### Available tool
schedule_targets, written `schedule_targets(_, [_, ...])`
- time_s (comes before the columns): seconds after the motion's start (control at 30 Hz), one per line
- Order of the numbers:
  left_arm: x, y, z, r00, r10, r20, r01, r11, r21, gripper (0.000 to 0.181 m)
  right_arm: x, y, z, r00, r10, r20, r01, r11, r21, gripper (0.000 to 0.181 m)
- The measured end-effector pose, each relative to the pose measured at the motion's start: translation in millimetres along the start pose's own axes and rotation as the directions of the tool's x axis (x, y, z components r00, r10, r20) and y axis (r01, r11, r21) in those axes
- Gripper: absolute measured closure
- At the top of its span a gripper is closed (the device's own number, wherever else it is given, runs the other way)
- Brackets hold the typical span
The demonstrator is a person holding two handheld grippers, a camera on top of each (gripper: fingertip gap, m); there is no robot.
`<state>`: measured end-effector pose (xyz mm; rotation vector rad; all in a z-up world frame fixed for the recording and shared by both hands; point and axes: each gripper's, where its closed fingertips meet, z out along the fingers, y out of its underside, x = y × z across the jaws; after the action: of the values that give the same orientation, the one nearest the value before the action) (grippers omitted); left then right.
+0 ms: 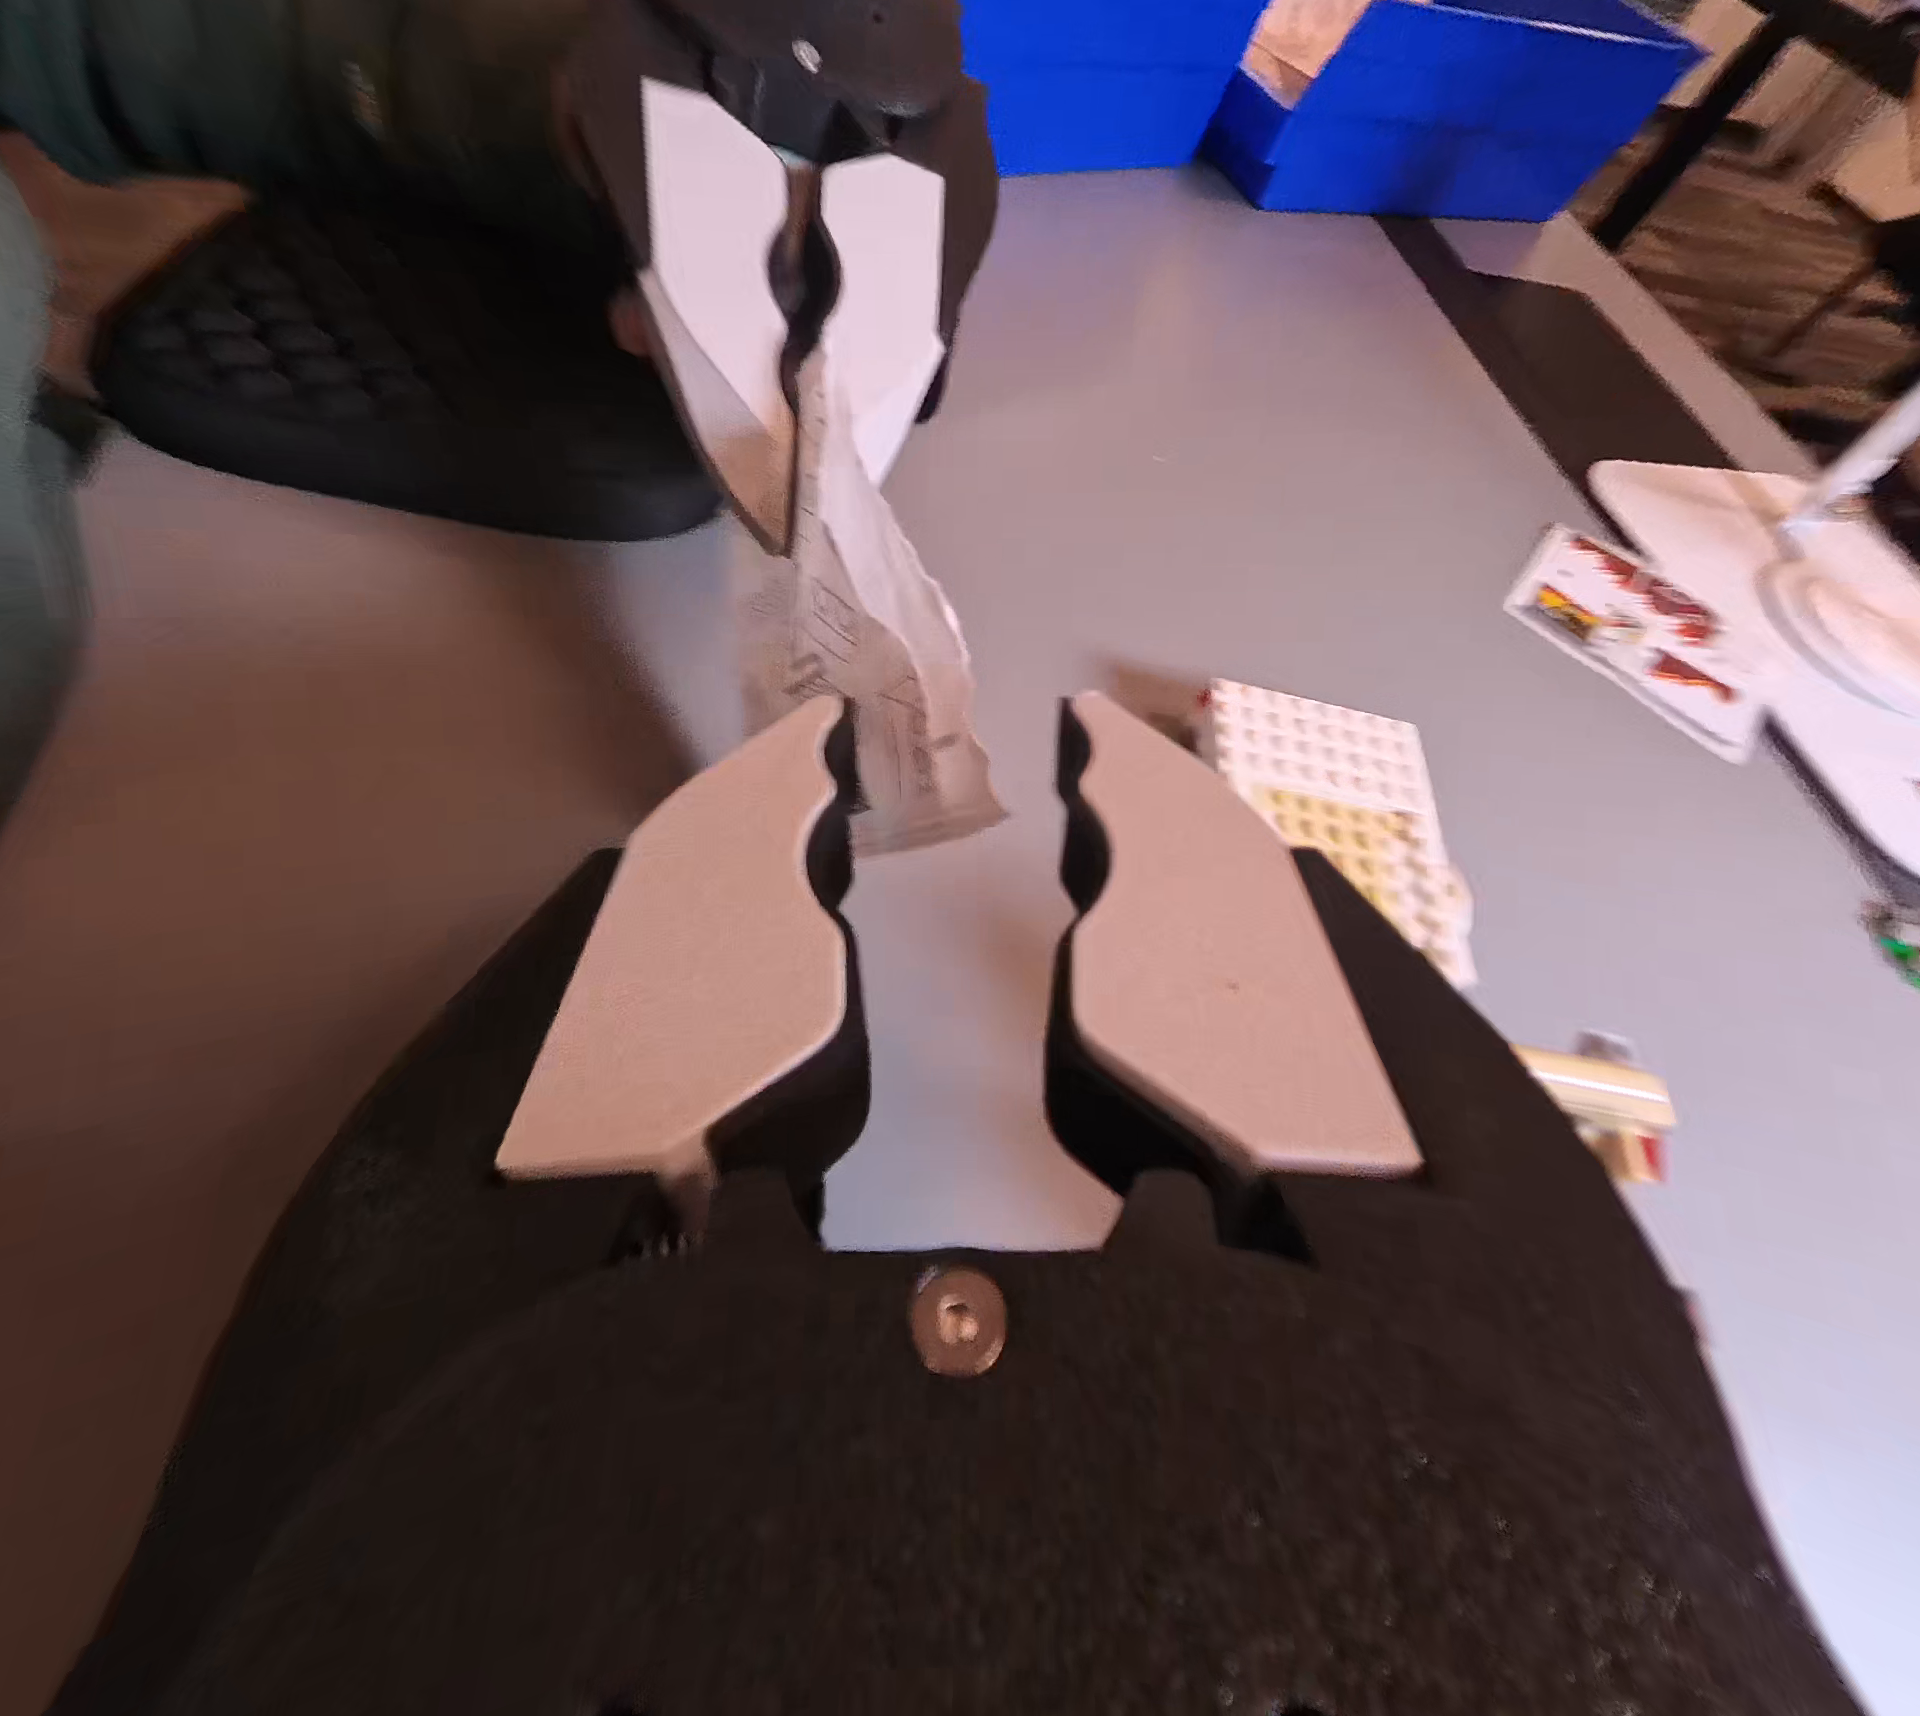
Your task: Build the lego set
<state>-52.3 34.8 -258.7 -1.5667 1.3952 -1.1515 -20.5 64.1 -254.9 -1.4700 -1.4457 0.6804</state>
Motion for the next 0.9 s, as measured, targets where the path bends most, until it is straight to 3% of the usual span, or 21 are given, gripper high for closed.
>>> schedule_targets(0.1, [-0.8,2.9,3.3,0.988,0.146,0.044,-0.146,0.989,-0.014,0.181,-15.4,-4.0,-2.6,0.986,0.091,0.139,-0.097,0.994,0.04,0.179])
schedule_targets(0.2, [-17.0,9.9,1.0,0.957,0.251,0.146,-0.241,0.967,-0.08,0.18,-11.8,-8.3,-2.9,0.998,-0.006,0.059,0.004,0.999,0.039,0.181])
schedule_targets(0.33, [-27.4,10.5,-3.5,0.919,0.324,0.222,-0.298,0.944,-0.144,0.157,-14.2,-3.7,0.8,0.952,-0.292,-0.086,0.286,0.955,-0.081,0.181])
schedule_targets(0.47, [-16.9,38.4,7.9,0.898,0.42,0.133,-0.37,0.882,-0.291,0.178,-33.8,21.3,12.3,0.932,-0.362,0.0,0.355,0.915,-0.191,0.181])
schedule_targets(0.6, [-8.6,61.1,14.5,0.926,0.371,0.066,-0.314,0.856,-0.411,0.181,-50.1,44.5,18.9,0.981,-0.115,0.156,0.155,0.95,-0.272,0.181])
schedule_targets(0.67, [-7.6,63.6,15.2,0.977,0.204,0.064,-0.159,0.894,-0.419,0.181,-52.5,50.9,19.5,0.978,0.082,0.194,-0.015,0.945,-0.327,0.181])
schedule_targets(0.73, [-10.4,60.7,14.2,0.996,0.001,0.09,0.034,0.917,-0.398,0.181,-52.0,50.5,19.3,0.94,0.27,0.207,-0.184,0.914,-0.361,0.181])
schedule_targets(0.8, [-13.3,62.8,13.1,0.975,-0.195,0.103,0.22,0.892,-0.395,0.181,-49.4,51.0,19.9,0.879,0.432,0.201,-0.331,0.858,-0.393,0.181])
schedule_targets(0.9, [-15.7,65.2,11.8,0.942,-0.316,0.113,0.334,0.851,-0.406,0.181,-48.5,53.9,19.6,0.794,0.574,0.201,-0.456,0.78,-0.428,0.181])
